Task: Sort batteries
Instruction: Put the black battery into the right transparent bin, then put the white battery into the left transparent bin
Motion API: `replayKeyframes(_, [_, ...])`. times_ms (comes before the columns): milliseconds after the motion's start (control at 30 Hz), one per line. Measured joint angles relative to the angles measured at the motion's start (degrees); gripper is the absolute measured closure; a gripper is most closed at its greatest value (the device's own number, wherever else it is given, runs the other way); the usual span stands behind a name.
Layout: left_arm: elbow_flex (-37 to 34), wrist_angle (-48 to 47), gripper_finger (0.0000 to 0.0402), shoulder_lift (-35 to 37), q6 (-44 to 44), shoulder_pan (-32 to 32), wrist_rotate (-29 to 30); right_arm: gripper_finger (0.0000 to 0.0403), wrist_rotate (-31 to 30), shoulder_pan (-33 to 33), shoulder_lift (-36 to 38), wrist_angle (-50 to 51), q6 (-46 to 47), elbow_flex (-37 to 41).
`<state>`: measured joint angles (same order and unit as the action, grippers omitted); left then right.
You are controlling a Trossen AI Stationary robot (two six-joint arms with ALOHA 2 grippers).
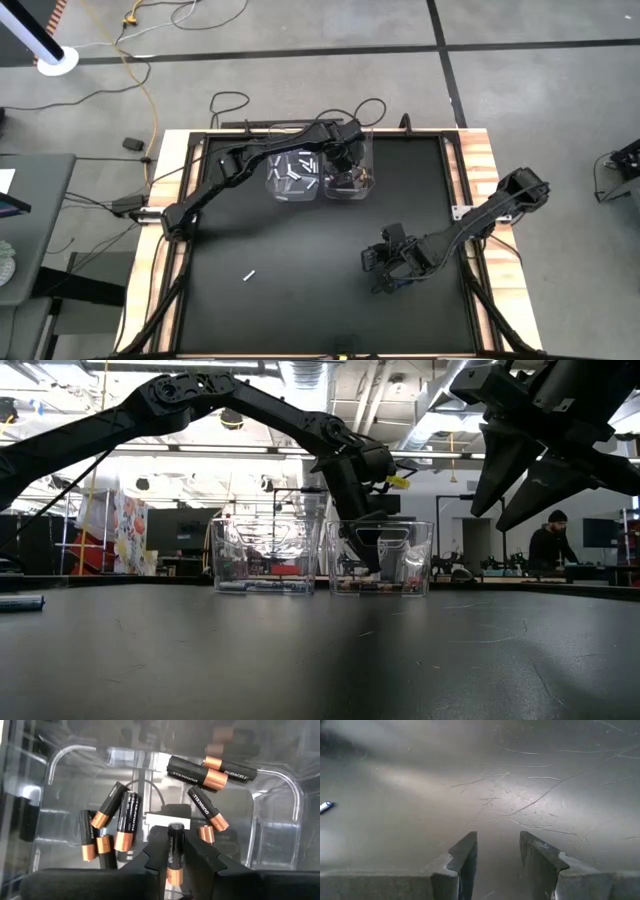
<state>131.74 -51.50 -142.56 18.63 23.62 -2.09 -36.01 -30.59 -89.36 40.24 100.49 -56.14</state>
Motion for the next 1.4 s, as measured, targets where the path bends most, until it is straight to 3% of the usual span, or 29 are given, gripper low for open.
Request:
replayKeyframes(300, [0.0, -0.1, 0.0300, 0.0, 0.1, -0.1, 1.2, 0.0239, 0.0, 0.0, 0.0, 0.2, -0.4, 0.0])
replayKeyframes(567, [3.0, -4.5, 0.0298, 0.9, -1.8, -0.8, 3.9, 0.0239, 0.0, 0.0, 0.0, 0.1, -1.9, 0.0])
replayKeyframes(1100, [2.9, -15.8, 0.0299, 14.8, -22.2, -4.8, 4.3, 0.0239, 0.1, -4.7, 0.0, -0.4, -9.5, 0.0])
replayKeyframes(1233, [-0.8, -15.8, 0.0299, 18.7, -24.9, -9.7, 6.9, 0.0239, 0.1, -7.1, 0.0, -0.2, -9.6, 0.0])
replayKeyframes(1400, [-11.9, -11.0, 0.0299, 25.1, -29.5, -16.8, 11.5, 0.0239, 0.2, -9.6, 0.0, -0.2, -9.6, 0.0])
